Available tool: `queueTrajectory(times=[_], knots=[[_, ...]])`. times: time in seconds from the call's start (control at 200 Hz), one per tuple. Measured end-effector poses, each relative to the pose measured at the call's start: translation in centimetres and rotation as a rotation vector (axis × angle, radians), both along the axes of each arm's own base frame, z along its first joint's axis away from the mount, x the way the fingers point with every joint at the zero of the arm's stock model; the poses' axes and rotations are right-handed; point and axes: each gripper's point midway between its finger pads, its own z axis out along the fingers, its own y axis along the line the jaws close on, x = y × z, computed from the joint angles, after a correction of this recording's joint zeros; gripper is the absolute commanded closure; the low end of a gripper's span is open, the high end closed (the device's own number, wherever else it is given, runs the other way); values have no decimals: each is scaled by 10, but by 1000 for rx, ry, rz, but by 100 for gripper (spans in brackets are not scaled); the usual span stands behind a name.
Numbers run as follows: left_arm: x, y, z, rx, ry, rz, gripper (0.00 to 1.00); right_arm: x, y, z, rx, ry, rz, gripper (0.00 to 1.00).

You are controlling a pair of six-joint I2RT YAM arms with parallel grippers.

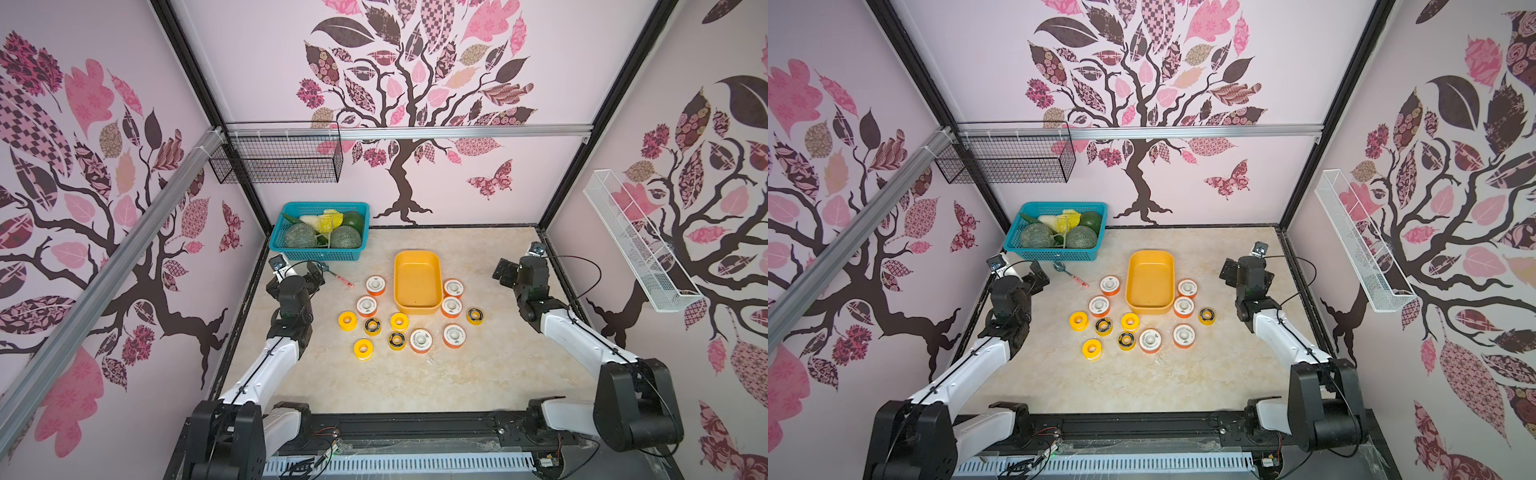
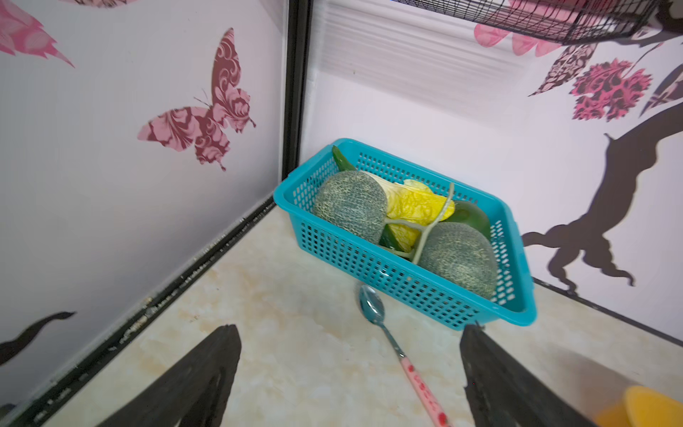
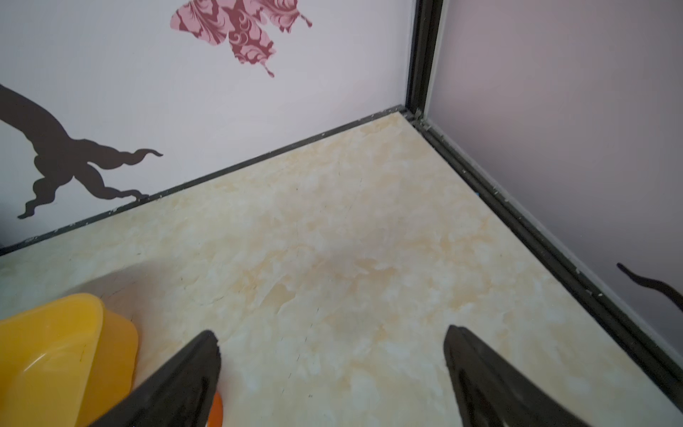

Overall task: Put the sealing tape into the storage box
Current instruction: Pick up the sealing tape at the center of the board.

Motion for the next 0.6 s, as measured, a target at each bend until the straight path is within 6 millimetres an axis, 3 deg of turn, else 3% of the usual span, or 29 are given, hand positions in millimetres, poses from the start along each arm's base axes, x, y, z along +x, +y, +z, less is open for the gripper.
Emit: queueTrajectory(times=[0.17,0.41,0.6], knots=[[2,-27,-17,-120,154,-84,4,-21,22,-27,89,145,102,1],[5,-76,-59,-208,423,-291,7,-36,50,-26,201,185,231,1],[7,-132,-81,-156,589,-470,7,-43,65,-33,257,219,300,1]])
